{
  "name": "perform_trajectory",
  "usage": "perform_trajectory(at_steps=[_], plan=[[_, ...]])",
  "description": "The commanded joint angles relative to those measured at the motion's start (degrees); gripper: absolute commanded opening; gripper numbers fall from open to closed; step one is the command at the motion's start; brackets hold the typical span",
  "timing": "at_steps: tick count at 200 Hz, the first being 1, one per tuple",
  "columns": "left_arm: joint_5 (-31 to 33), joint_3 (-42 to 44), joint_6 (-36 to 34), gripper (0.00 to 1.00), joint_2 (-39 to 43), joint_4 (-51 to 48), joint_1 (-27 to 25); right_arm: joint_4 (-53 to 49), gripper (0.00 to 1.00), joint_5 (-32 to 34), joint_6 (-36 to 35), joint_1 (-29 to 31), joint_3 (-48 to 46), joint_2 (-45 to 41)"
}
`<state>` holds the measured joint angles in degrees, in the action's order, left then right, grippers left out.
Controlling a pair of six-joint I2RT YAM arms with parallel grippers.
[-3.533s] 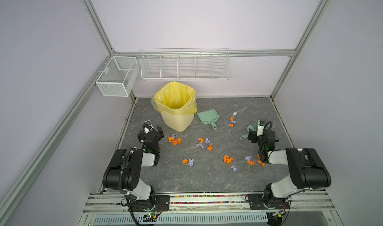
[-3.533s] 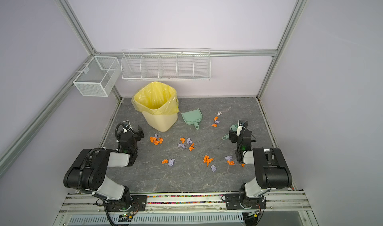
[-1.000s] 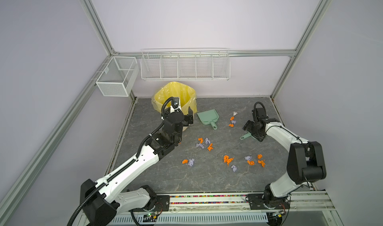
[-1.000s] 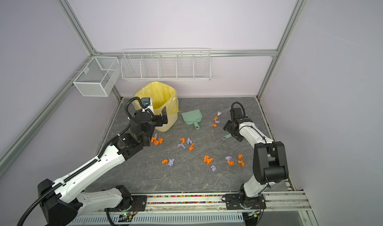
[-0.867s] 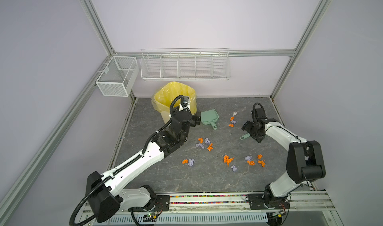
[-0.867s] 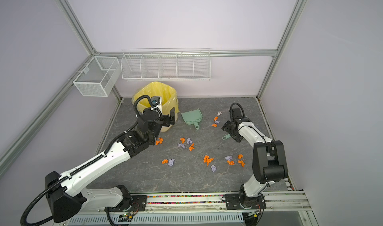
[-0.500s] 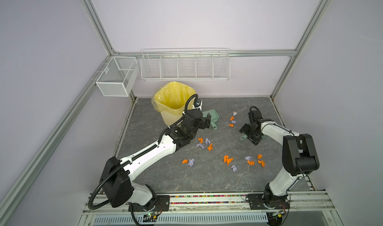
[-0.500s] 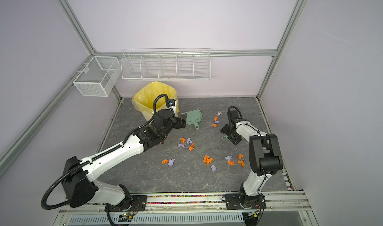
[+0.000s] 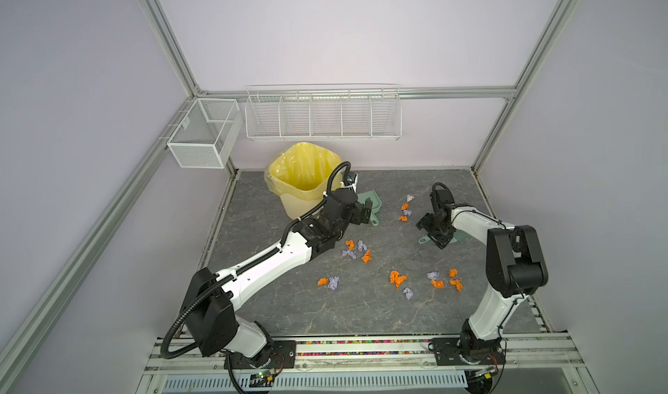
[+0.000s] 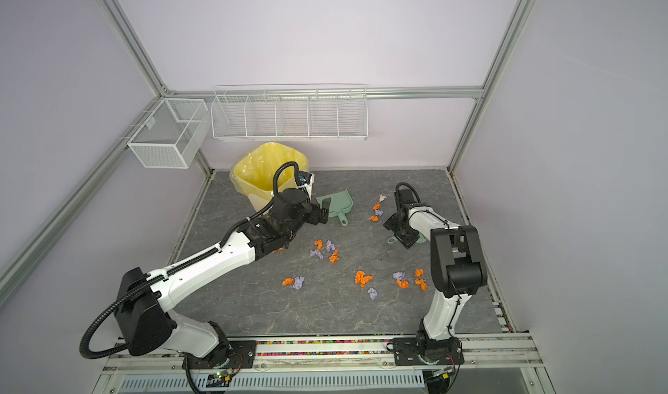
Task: Sweep away the paper scraps from the table
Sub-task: 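Grasp the green dustpan handle with the right gripper while left arm reaches forward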
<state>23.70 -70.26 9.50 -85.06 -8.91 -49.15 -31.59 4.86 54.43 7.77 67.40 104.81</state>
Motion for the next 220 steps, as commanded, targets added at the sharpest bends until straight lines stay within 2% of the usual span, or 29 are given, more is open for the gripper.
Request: perform_trajectory(at_steps=[1, 50, 83, 140, 200, 220], plan=[[-0.5, -1.7, 1.4, 0.99, -1.2, -1.2, -0.2, -1.9, 0.82, 0.7, 2.3, 0.4, 1.4, 1.0], [-1.4, -2.8, 1.1, 0.99, -2.1, -1.3, -0.2, -7.6, 0.82, 1.8, 3.9, 0.4, 4.9, 3.5], [-0.9, -4.5, 0.0, 0.99, -3.1, -2.4, -0.2, -6.3, 0.78, 0.6, 5.1, 0.6, 3.6, 3.9], [-0.9, -4.9, 2.2, 1.00, -4.1, -2.5, -0.2, -4.2, 0.74, 0.5, 7.3, 0.8, 1.6, 3.5], [0.4, -3.3, 3.1, 0.99, -2.7, -1.0, -0.2, -5.4, 0.68, 0.0, 7.9, 0.8, 3.4, 6.8], [0.3, -2.9, 3.3, 0.99, -2.8, -1.1, -0.2, -4.4, 0.72, -1.9, 7.5, 0.9, 3.5, 8.0]])
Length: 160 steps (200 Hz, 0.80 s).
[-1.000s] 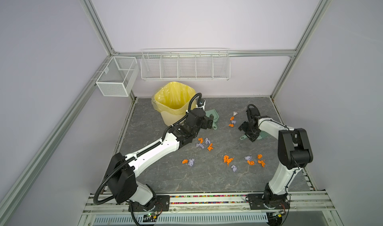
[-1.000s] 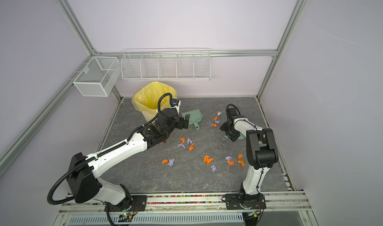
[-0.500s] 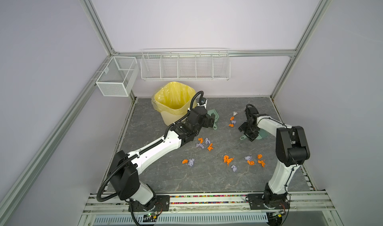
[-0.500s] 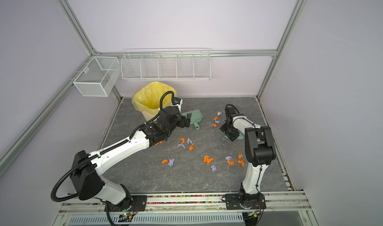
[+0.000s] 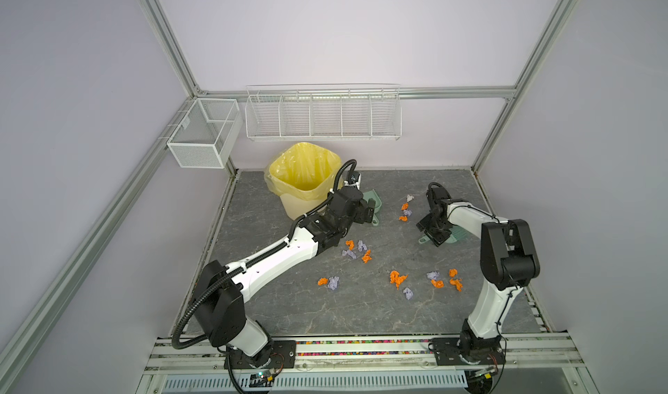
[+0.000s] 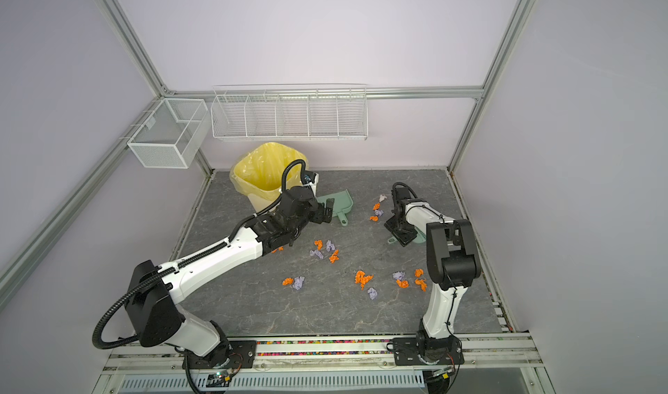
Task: Sweep away the paper scraps from the table
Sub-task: 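Grasp the green dustpan handle with the right gripper while left arm reaches forward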
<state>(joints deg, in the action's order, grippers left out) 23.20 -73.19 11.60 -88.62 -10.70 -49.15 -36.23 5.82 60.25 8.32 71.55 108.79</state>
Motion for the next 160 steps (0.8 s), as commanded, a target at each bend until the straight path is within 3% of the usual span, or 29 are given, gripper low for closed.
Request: perform_trajectory(at_steps=[1, 26, 43, 93, 120, 160], plan=[[0.8, 0.0, 1.2, 0.99, 0.8, 0.8, -0.2, 0.3, 0.72, -2.9, 1.7, 0.3, -0.6, 4.0], [-0.8, 0.7, 2.1, 0.99, 0.8, 0.9, -0.2, 1.0, 0.70, -3.3, 3.0, 0.4, -1.2, 4.6], [-1.4, 0.8, 2.5, 0.99, 0.8, 0.4, -0.1, 1.0, 0.61, -3.0, 3.2, 0.7, -1.3, 4.6], [-1.8, 2.1, 3.4, 0.99, 1.8, 1.3, -0.1, -0.3, 0.46, -3.6, 2.5, 0.9, 0.2, 6.0], [-2.0, 2.6, 4.0, 0.99, 2.1, 1.5, -0.1, -2.9, 0.52, -4.1, 1.5, 1.2, 2.5, 7.5], [-2.7, 4.1, 4.6, 0.99, 2.5, 2.8, -0.1, -4.8, 0.53, -3.8, 1.7, 2.1, 2.4, 7.9]])
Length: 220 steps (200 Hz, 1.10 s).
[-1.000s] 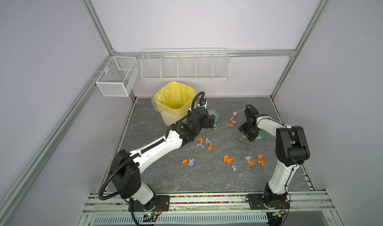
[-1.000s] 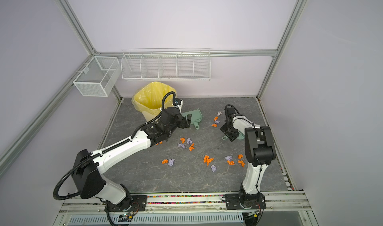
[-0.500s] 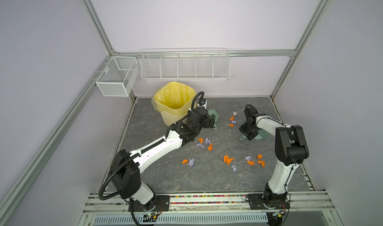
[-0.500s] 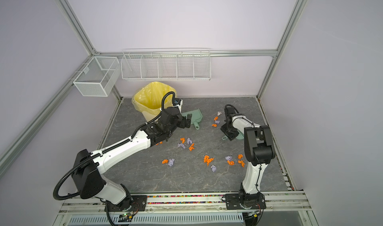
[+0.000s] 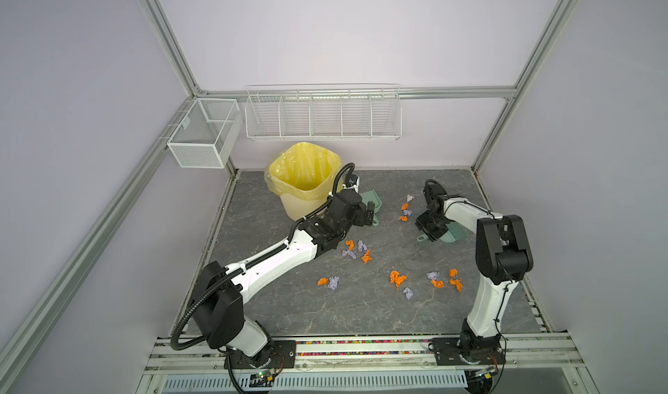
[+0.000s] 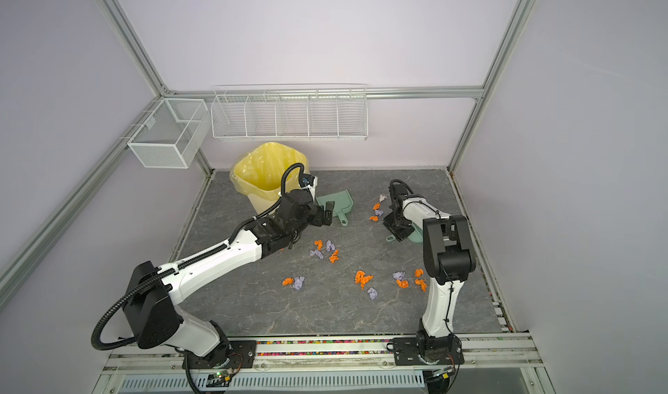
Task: Sweep away the paper scraps from the table
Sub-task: 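Grasp the green dustpan handle with the right gripper while left arm reaches forward, then lift the dustpan and brush with the right gripper toward the left gripper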
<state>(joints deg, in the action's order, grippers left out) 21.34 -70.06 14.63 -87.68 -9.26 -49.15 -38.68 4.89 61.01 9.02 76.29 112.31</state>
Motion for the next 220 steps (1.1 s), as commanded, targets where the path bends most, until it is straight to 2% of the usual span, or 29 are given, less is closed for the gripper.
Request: perform_trajectory(at_steps=[1, 12, 44, 51, 72, 90, 116, 161, 220], plan=[[-0.9, 1.0, 1.6, 0.99, 1.6, 1.3, -0.1, -2.3, 0.52, -2.9, 1.0, 1.5, -2.3, 4.4], [-1.2, 0.9, 1.6, 0.99, 1.6, 1.2, -0.1, -2.6, 0.50, -3.3, 1.4, 1.7, -2.5, 5.0], [-1.8, 0.6, 1.5, 0.99, 2.0, 0.5, 0.0, -2.9, 0.21, -4.9, 1.6, 1.9, -2.4, 6.7], [-1.9, 0.5, 1.6, 0.99, 2.1, 0.4, 0.1, -3.0, 0.18, -4.5, 1.8, 2.0, -2.4, 6.6], [-2.1, 0.8, 1.8, 0.99, 2.6, 0.1, 0.1, -2.9, 0.18, -3.6, 1.9, 2.3, -2.7, 6.1], [-2.2, 1.3, 2.0, 0.99, 3.0, 0.4, 0.2, -3.6, 0.12, -3.2, 0.8, 2.4, -1.9, 5.7], [-3.2, 0.5, 2.5, 0.99, 2.5, -0.9, 0.6, -4.8, 0.12, 0.0, -1.9, 2.4, -1.6, 2.7], [-5.0, -4.0, 3.8, 0.99, -0.7, -6.4, 1.1, -3.3, 0.12, 3.5, -10.4, 2.4, -1.7, -4.2], [-6.3, -7.3, 6.3, 0.99, -4.4, -8.4, 1.8, -1.1, 0.12, 5.3, -15.1, 2.4, -4.2, -10.5]])
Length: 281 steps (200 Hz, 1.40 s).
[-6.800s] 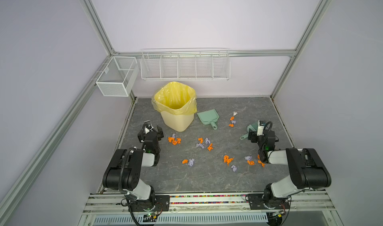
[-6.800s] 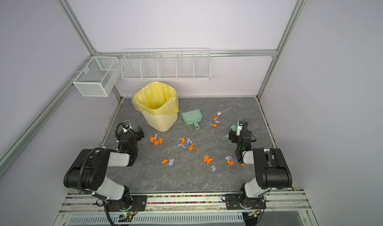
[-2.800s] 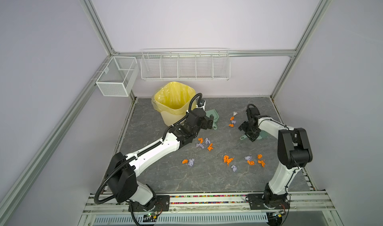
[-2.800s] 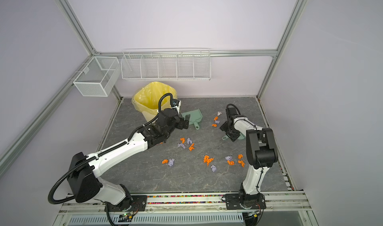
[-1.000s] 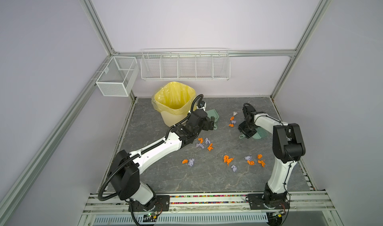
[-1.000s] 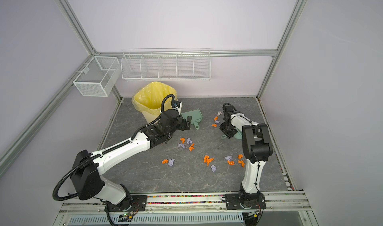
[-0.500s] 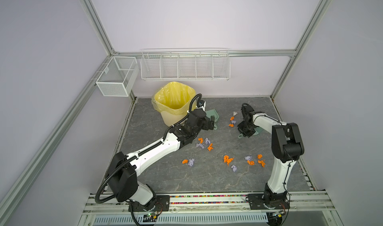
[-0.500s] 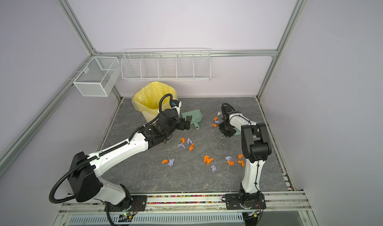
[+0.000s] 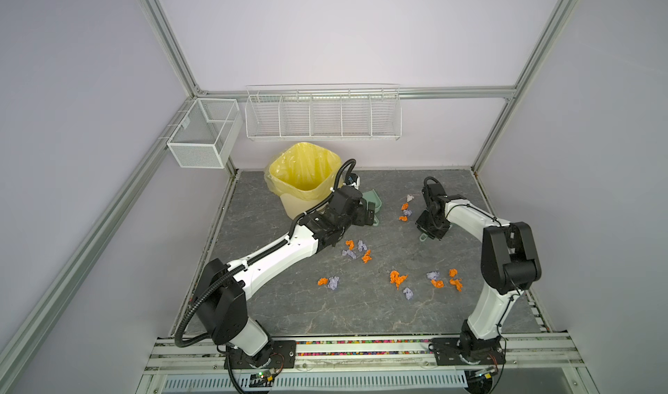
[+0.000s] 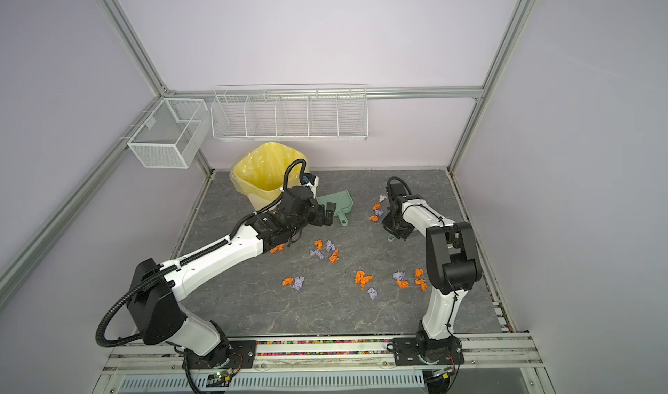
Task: Sweep away the paper scraps from the table
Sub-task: 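Lift the dustpan and brush with the right gripper toward the left gripper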
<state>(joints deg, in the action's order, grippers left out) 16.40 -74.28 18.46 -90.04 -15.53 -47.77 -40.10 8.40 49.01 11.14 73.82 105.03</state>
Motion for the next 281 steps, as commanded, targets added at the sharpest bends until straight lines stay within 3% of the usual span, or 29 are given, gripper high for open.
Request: perform_trajectory(at_steps=[1, 112, 175, 230, 281], plan=[[-1.5, -3.1, 2.4, 0.99, -2.1, -2.1, 0.4, 0.5, 0.12, 1.8, -3.2, 0.2, -1.9, -3.3], [-10.8, -12.5, 7.8, 0.99, -10.0, -5.0, 1.9, 9.2, 0.11, -6.8, -14.7, -1.1, -6.2, -13.6], [-23.4, -13.3, 12.1, 0.99, -11.8, 1.8, 5.2, 17.2, 0.11, -14.0, -19.4, -1.8, -11.8, -22.2], [-29.7, -14.8, 13.6, 0.99, -13.9, 6.1, 5.2, 20.2, 0.11, -19.1, -22.1, -1.7, -12.7, -26.0], [-34.3, -15.0, 16.0, 1.00, -15.5, 10.5, 5.3, 20.5, 0.11, -19.8, -22.1, -0.4, -13.6, -29.0]])
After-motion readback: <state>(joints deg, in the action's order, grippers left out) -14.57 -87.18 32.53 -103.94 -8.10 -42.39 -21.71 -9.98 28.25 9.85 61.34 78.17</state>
